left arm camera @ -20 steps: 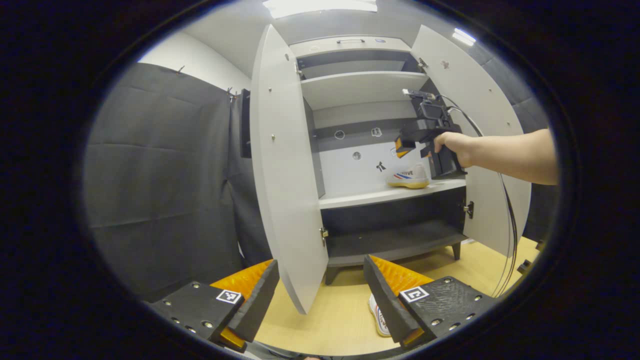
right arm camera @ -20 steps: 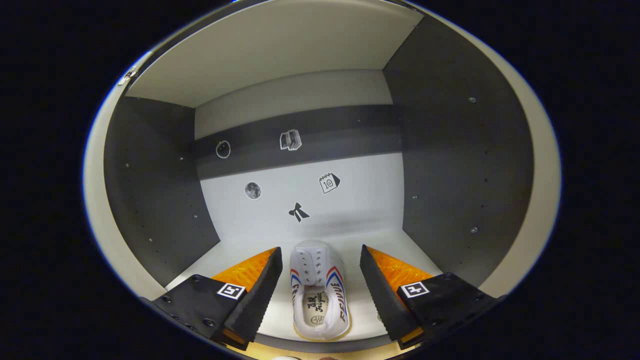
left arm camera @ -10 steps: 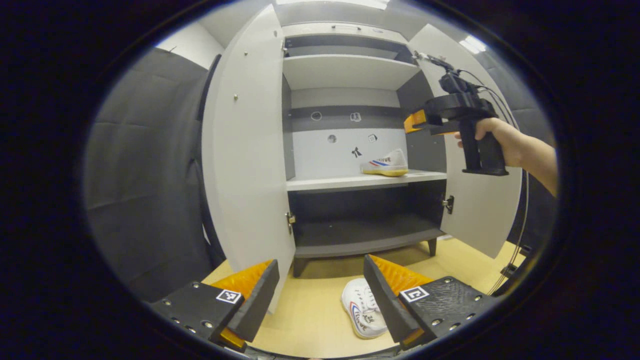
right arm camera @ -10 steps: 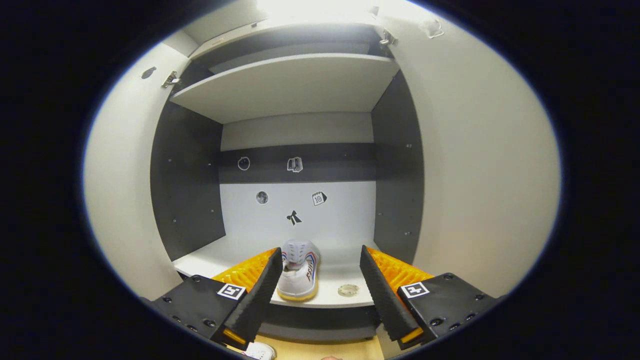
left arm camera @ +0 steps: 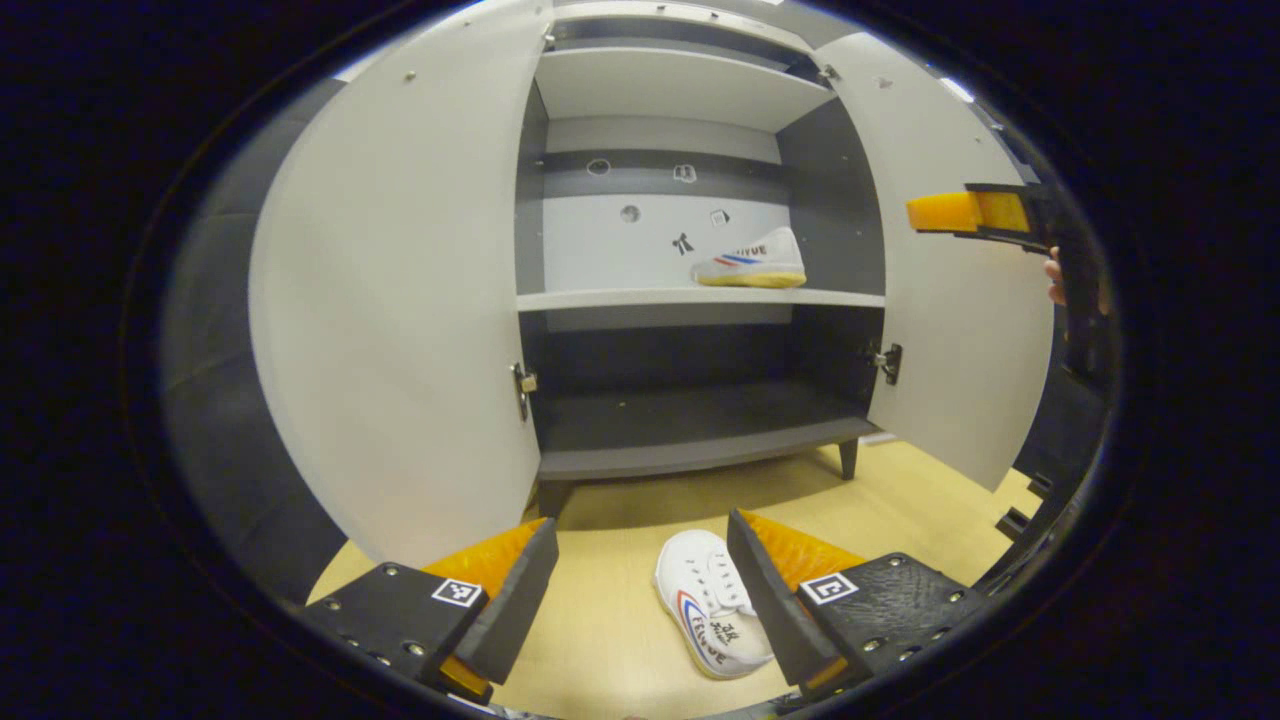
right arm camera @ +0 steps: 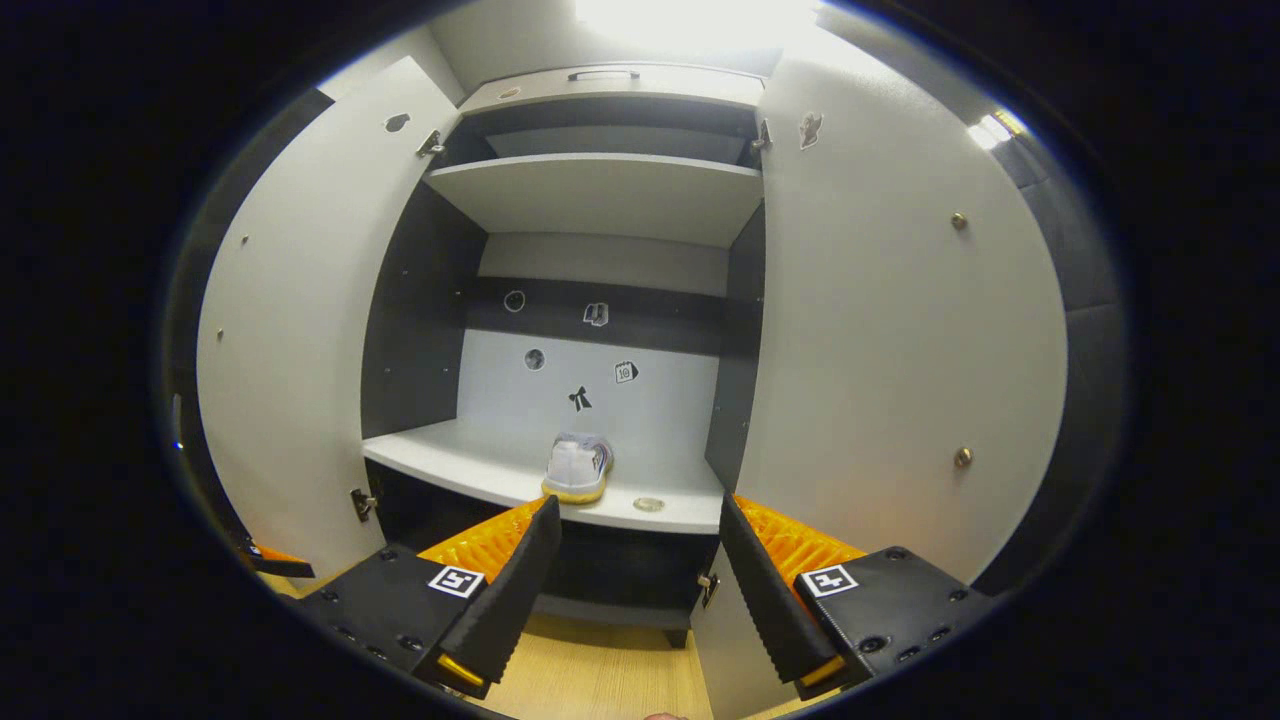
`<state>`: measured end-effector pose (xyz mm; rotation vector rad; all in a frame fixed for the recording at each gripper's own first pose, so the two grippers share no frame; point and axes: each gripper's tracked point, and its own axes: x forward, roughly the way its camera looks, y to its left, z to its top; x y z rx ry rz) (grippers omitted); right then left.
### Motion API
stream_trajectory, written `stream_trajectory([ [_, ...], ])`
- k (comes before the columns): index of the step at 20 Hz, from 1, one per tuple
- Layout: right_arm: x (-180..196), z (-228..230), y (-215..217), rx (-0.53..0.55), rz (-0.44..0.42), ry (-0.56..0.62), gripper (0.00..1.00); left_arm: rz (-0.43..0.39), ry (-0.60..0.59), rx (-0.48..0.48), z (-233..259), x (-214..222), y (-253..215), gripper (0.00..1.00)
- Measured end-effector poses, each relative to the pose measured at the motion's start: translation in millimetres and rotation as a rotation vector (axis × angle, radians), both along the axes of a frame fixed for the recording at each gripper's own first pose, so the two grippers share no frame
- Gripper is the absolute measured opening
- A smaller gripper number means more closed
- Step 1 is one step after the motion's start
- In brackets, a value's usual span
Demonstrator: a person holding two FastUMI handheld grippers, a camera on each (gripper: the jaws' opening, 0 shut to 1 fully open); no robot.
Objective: Grab one shoe with the right hand and put it into the shoe cabinet, grab the other shoe with the left hand and put it into the shoe cabinet; then close the right door with the right hand and the left door with the left hand.
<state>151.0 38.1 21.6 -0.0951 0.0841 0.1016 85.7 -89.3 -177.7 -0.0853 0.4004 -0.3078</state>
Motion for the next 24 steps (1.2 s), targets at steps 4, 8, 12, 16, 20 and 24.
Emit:
stream_trajectory([
  [4, -39, -29, 8, -0.031, 0.015, 0.043, 0.97, -0.072, 0.109, 0.024, -51, 4, -22, 0.98],
  [8, -67, -66, 17, -0.027, 0.040, 0.135, 0.99, -0.110, 0.235, 0.046, -102, 4, -37, 0.99],
  [12, -84, -90, 14, -0.047, 0.038, 0.201, 0.99, -0.105, 0.367, 0.029, -124, 4, -31, 1.00],
  [16, -89, -103, 5, -0.040, 0.012, 0.247, 0.99, -0.110, 0.433, 0.018, -141, 4, -34, 0.99],
  [20, -87, -107, 0, -0.044, -0.004, 0.256, 0.99, -0.138, 0.471, 0.041, -151, 1, -41, 0.99],
  [24, -87, -109, -4, -0.050, -0.019, 0.261, 0.99, -0.173, 0.515, -0.069, -156, -5, -60, 0.79],
])
